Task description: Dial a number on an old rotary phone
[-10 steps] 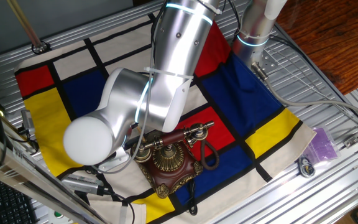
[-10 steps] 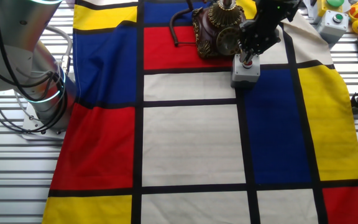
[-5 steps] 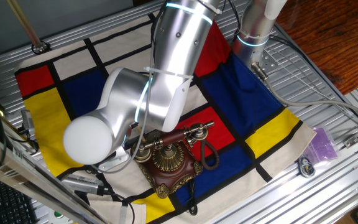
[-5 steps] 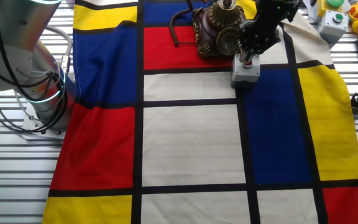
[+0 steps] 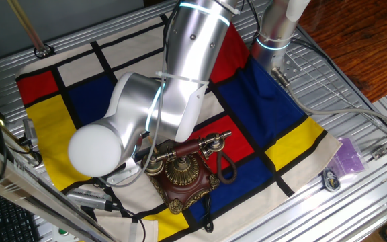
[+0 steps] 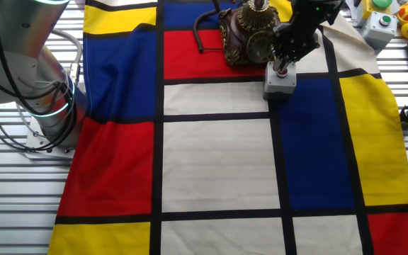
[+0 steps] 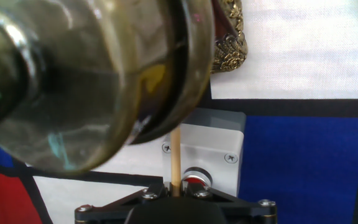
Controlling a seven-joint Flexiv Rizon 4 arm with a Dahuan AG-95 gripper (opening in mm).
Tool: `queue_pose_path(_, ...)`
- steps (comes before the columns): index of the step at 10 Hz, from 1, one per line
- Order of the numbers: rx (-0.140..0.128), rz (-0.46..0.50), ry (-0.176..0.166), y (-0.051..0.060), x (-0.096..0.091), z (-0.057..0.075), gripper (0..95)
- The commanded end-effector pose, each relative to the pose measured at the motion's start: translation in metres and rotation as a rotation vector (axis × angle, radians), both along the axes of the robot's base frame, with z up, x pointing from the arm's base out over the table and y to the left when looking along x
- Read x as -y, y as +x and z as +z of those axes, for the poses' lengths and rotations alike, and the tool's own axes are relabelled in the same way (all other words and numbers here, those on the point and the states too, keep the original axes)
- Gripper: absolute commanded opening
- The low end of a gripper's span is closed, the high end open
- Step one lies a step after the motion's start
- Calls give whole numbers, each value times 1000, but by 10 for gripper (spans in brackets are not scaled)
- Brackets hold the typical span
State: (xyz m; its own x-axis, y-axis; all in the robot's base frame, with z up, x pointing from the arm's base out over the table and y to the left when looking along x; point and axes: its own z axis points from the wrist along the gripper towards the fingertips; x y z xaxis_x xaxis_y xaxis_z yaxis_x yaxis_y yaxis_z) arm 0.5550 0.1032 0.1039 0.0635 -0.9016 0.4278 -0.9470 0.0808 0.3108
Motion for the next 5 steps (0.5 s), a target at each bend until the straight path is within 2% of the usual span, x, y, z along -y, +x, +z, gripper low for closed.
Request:
queue_pose_path(1,2,-3,-2,0,0,0,0)
queue_pose_path(5,4,-6,3,0,0,1,0)
